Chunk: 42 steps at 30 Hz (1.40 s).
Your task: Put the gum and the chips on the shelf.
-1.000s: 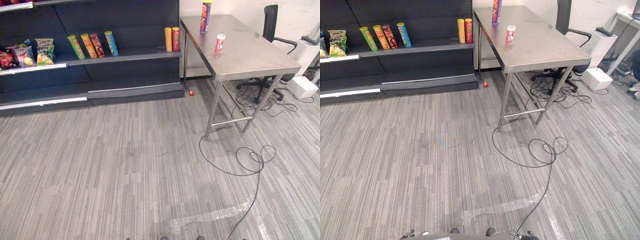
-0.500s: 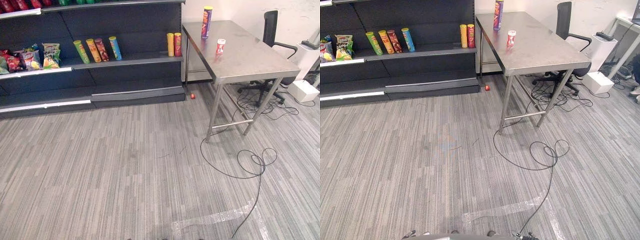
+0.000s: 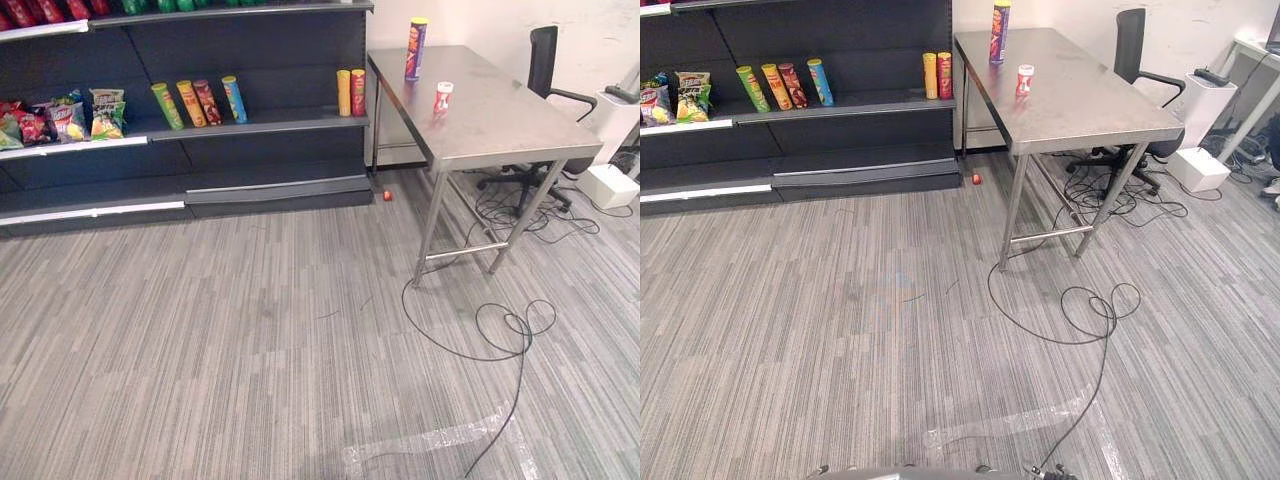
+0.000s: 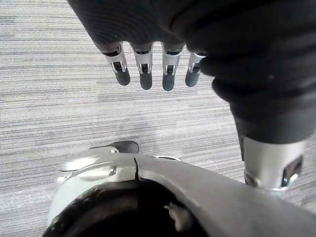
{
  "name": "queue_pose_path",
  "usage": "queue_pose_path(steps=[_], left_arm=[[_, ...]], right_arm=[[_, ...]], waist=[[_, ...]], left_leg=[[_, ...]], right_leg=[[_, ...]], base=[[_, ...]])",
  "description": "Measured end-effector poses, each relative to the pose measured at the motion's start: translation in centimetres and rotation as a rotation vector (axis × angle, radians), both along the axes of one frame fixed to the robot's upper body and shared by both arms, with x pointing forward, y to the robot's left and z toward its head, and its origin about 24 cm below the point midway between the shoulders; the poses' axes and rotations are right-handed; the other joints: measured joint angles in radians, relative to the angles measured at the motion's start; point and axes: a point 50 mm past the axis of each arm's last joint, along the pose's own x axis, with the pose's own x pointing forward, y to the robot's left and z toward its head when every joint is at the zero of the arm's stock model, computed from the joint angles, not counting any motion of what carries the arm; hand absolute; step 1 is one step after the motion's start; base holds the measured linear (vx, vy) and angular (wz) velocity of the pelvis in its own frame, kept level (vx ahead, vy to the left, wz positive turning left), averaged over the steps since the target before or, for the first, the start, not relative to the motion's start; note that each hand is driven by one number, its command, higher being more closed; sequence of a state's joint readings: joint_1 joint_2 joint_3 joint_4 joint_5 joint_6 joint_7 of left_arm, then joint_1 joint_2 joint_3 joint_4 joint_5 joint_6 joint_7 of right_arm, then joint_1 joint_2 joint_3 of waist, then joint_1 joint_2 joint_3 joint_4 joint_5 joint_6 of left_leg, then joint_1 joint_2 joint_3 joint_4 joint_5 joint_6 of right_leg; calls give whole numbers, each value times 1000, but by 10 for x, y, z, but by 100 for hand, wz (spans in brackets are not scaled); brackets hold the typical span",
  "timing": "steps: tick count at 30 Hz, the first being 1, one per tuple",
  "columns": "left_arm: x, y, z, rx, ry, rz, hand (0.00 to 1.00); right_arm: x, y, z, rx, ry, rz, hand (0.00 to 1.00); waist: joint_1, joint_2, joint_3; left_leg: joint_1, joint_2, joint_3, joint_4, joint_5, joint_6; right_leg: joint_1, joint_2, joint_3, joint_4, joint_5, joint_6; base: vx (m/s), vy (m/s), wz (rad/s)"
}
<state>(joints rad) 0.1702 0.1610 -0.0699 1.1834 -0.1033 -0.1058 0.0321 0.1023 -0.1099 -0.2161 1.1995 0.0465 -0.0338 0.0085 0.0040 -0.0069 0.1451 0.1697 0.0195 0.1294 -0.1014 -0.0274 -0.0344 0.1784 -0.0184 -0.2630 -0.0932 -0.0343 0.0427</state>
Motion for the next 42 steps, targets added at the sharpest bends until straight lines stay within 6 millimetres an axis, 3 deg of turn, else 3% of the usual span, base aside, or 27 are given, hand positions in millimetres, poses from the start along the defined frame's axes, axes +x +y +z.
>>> queue_pose_path(steps=[10,14,15,17,20,22,25,27,28,29,30,31,32,34,36,38,39,40,42], left_arm=[[5,2,1,-2,-19,57,0],[12,7,2,1,-45,96,0],[13,8,3,2,-50,108,0],[15,10,4,-9,-85,198,0],[21,11,6,-24,-128,279,0],[22,12,7,-32,-142,323,0],[22,8,6,-59,-152,359,0],[19,5,5,-80,-150,393,0],[18,5,5,-81,-149,394,0],[19,9,6,-76,-153,392,0],[23,12,7,-81,-171,412,0],[25,12,7,-87,-178,418,0],[24,13,7,-90,-170,418,0],[21,15,6,-88,-161,423,0],[17,15,5,-90,-149,438,0],[17,17,6,-82,-140,391,0],[17,19,6,-74,-135,373,0],[15,19,6,-59,-121,341,0],[15,17,5,-42,-100,276,0]], right_arm=[[5,1,1,32,-26,-43,0],[15,4,1,41,-51,-35,0],[16,5,2,42,-53,-34,0],[17,7,1,48,-56,-38,0],[17,7,1,49,-58,-42,0],[17,5,2,44,-59,-40,0],[19,4,2,42,-64,-38,0],[19,2,3,34,-60,-10,0],[19,2,3,33,-56,4,0],[23,5,3,37,-63,14,0],[29,6,3,46,-71,10,0],[32,9,3,55,-77,15,0],[34,12,3,64,-84,20,0],[32,15,2,84,-85,-16,0],[36,18,3,95,-108,-34,0],[43,22,5,107,-148,-56,0],[45,23,6,112,-160,-59,0],[49,24,7,103,-185,-71,0],[52,22,9,89,-202,-77,0]], waist=[[-2,3,4],[-1,-12,28],[0,-17,32],[10,-27,53],[31,-33,72],[33,-31,79],[38,-29,79],[47,-21,81],[55,-22,79],[72,-29,73],[77,-49,74],[77,-51,74],[76,-57,72],[79,-69,55],[76,-67,37],[51,-71,34],[45,-71,36],[28,-73,35],[22,-57,42]], left_leg=[[-66,3,6,3,1,2],[-90,9,-7,20,-11,-8],[-105,11,-10,59,-32,-10],[-189,36,0,320,-150,-21],[-345,73,0,696,-198,-42],[-406,92,-6,726,-225,-48],[-478,85,-19,506,-156,-42],[-483,79,-49,261,4,-69],[-480,76,-36,266,53,-73],[-482,51,-11,301,87,-38],[-501,32,18,354,28,-4],[-505,24,28,374,9,13],[-484,2,37,397,-13,35],[-427,-24,79,413,-47,71],[-364,-39,95,415,-91,88],[-238,-65,102,362,-136,112],[-204,-77,97,344,-139,115],[-125,-85,78,302,-143,117],[-12,-75,64,233,-143,117]], right_leg=[[-69,4,7,2,11,-9],[-116,-3,-10,90,-45,-22],[-119,-7,-14,105,-59,-21],[-111,-12,-16,161,-120,-23],[-52,-13,-13,180,-148,-36],[-20,-15,-11,179,-167,-27],[11,-53,3,159,-198,2],[53,-84,34,127,-219,36],[62,-95,46,120,-225,45],[69,-135,61,109,-236,53],[59,-161,80,129,-221,31],[50,-174,87,144,-194,44],[47,-208,114,194,-164,79],[19,-245,176,326,-142,79],[-53,-268,227,548,-75,70],[-174,-314,232,883,81,26],[-207,-327,220,973,64,12],[-252,-335,179,1099,8,-14],[-298,-311,84,1156,-101,-15]], base=[[28,-1,-2],[48,-8,11],[67,-22,15],[43,-19,13],[86,-1,4],[162,92,-3],[251,210,-16],[340,293,-33],[399,317,-50],[444,266,-53],[450,225,-48],[455,209,-26],[466,256,-6],[559,310,-20],[451,225,-27],[431,202,-6],[433,173,8],[416,137,18],[390,95,15]])
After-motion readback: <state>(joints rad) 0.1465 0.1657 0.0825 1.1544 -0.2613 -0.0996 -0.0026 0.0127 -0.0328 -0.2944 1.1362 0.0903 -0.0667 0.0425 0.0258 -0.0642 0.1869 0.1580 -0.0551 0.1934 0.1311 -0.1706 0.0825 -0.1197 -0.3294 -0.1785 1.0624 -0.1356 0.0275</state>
